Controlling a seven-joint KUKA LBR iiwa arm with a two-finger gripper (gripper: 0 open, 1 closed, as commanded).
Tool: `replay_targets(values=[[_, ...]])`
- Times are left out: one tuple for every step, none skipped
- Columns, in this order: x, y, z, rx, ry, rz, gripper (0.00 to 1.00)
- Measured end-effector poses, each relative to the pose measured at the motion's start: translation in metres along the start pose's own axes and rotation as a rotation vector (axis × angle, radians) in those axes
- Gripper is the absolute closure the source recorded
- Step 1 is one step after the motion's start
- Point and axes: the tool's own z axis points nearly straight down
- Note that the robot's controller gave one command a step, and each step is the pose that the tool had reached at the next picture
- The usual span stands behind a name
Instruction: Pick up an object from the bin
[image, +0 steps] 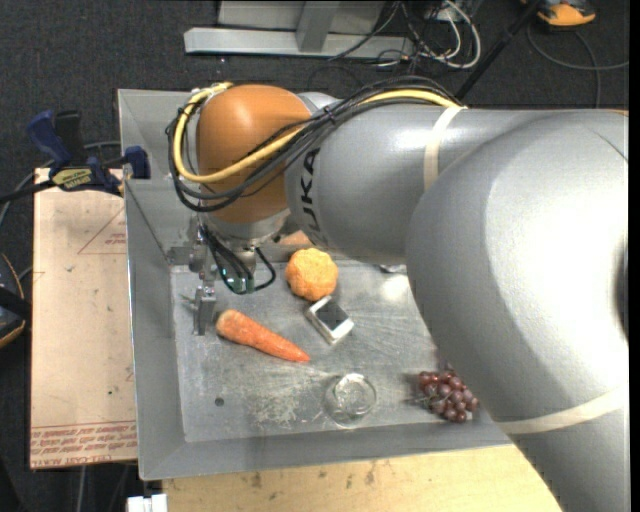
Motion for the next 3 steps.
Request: replay_targets(values=[[-0.002, -0.001, -0.005, -0.001, -0.008, 0.003, 0.00], [0.039, -0.054, 0.007, -0.002, -0.008, 0.087, 0.00], [0.037, -0.074, 0.034, 0.000, -0.007, 0.093, 0.00]])
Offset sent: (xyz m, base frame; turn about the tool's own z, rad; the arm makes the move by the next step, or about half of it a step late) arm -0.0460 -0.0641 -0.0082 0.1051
